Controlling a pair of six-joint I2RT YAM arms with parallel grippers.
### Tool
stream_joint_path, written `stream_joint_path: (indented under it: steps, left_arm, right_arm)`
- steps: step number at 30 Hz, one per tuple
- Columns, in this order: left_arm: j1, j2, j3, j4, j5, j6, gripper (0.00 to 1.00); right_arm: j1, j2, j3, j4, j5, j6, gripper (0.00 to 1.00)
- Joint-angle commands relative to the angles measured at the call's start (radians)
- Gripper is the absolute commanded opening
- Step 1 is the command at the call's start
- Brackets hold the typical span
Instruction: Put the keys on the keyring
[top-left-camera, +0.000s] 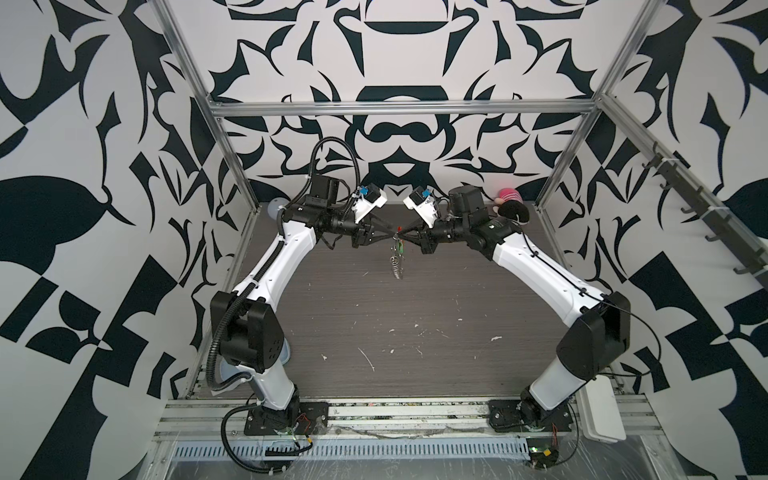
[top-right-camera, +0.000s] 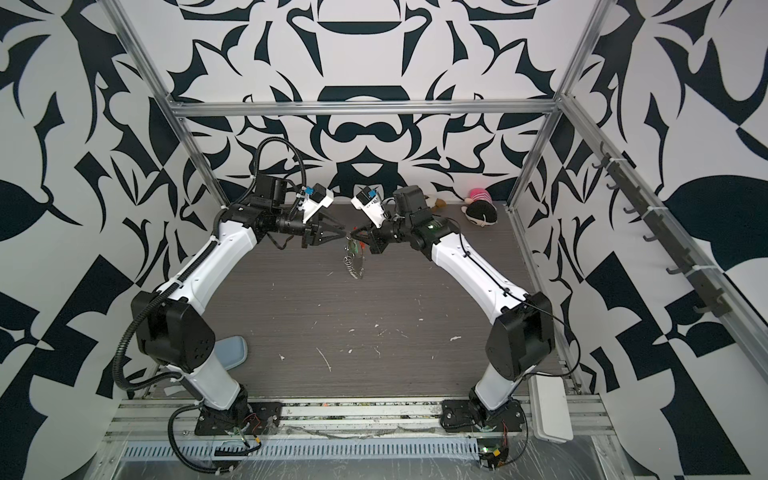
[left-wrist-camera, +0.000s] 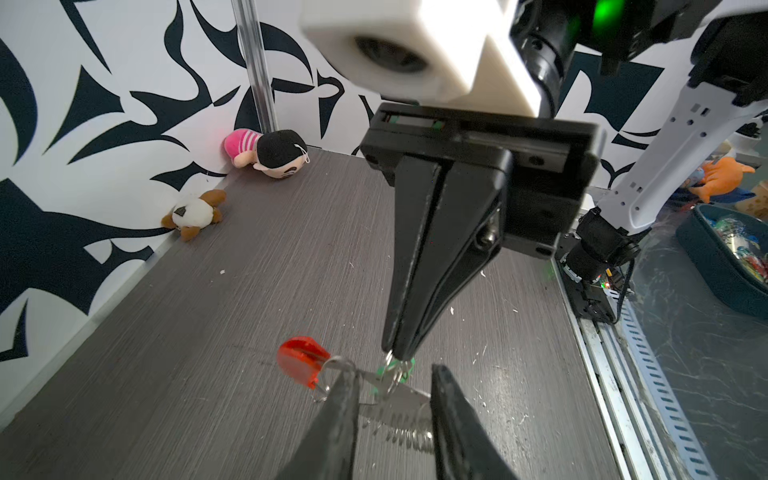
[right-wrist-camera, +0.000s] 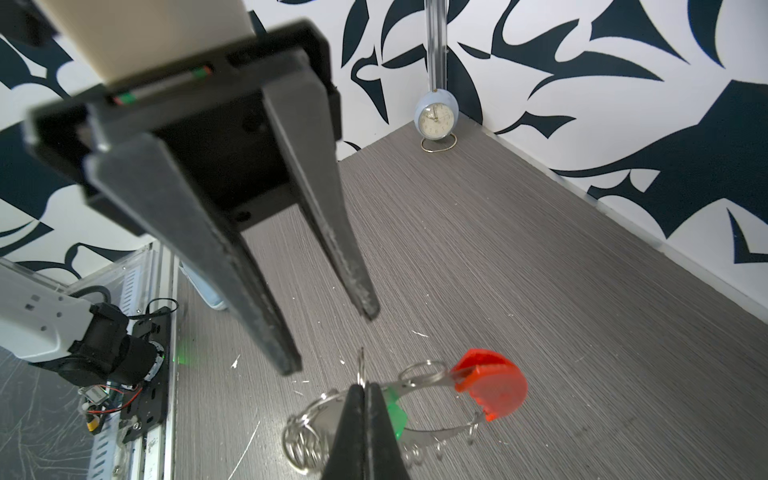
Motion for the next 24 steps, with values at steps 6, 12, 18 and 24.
stream_joint_path:
  steps: [6,12,18,24]
  left_arm:
    - [0.002,0.031,0.040,-0.024,0.067,-0.011,0.32]
    - [0.001,0.052,0.060,-0.046,0.083,-0.025,0.22]
    - [0.006,0.047,0.053,-0.087,0.064,0.011,0.27]
    - [0.022,0.034,0.039,-0.090,0.081,0.013,0.13]
  right_arm:
    - [0.003,-0.055,0.010,0.096,-0.066,0.043,0.00]
    - [0.004,-0.055,0.011,0.113,-0.064,0.053,0.00]
    - [0.003,-0.062,0.010,0.119,-0.060,0.051,0.00]
    - [0.004,-0.057,0.014,0.115,-0.072,0.061,0.00]
